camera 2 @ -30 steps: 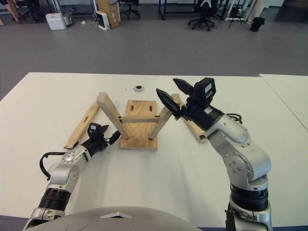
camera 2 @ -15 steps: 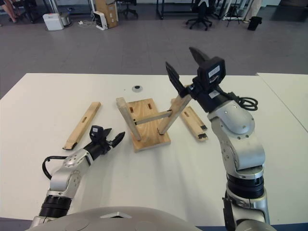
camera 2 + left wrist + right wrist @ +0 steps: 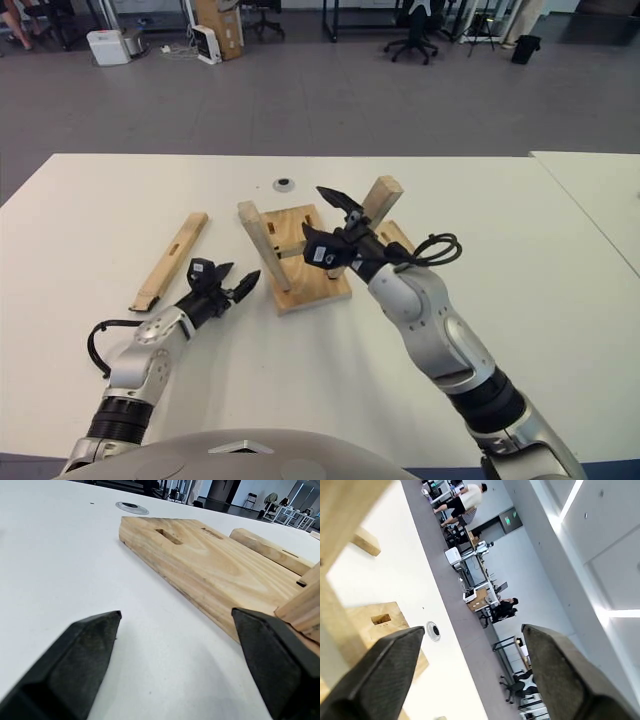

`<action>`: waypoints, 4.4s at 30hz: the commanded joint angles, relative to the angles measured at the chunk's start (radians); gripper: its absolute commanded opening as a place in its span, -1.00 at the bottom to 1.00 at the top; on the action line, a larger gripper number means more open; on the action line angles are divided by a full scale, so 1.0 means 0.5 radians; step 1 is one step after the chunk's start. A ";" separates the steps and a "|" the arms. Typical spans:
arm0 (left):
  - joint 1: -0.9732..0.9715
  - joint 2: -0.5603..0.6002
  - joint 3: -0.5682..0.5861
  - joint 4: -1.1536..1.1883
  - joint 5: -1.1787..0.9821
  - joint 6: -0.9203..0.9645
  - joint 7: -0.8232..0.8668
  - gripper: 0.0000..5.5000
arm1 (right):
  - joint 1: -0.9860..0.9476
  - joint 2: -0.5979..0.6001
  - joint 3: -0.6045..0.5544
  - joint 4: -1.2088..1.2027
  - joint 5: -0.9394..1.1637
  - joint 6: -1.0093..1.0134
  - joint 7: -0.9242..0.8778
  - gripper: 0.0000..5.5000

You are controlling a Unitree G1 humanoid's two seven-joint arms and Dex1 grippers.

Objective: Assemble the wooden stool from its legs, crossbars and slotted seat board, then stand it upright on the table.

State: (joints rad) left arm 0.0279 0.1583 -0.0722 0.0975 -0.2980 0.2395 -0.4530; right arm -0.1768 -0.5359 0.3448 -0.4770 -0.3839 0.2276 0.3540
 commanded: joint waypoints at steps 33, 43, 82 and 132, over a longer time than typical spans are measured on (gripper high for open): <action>-0.272 -0.262 -0.238 -0.578 -0.599 0.350 0.006 0.48 | -0.234 0.683 -1.434 -0.064 2.604 1.545 -0.463 0.33; -0.580 -0.407 -0.604 -0.407 -0.302 0.386 -0.080 0.48 | -0.068 0.794 -1.171 -0.155 2.611 1.492 -0.552 0.33; -0.577 0.053 -0.337 -1.085 -0.539 0.683 0.274 0.48 | -0.317 0.245 -1.100 0.209 2.610 1.108 -0.281 0.33; -1.468 0.234 -0.267 1.836 0.721 -0.979 -0.167 0.48 | -0.341 -0.068 -1.610 0.508 2.271 0.500 0.178 0.33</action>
State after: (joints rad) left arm -0.6802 0.2591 -0.1910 0.9312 0.0094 -0.2268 -0.5772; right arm -0.3423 -0.5917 -0.3729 -0.2738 0.6933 0.4862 0.4474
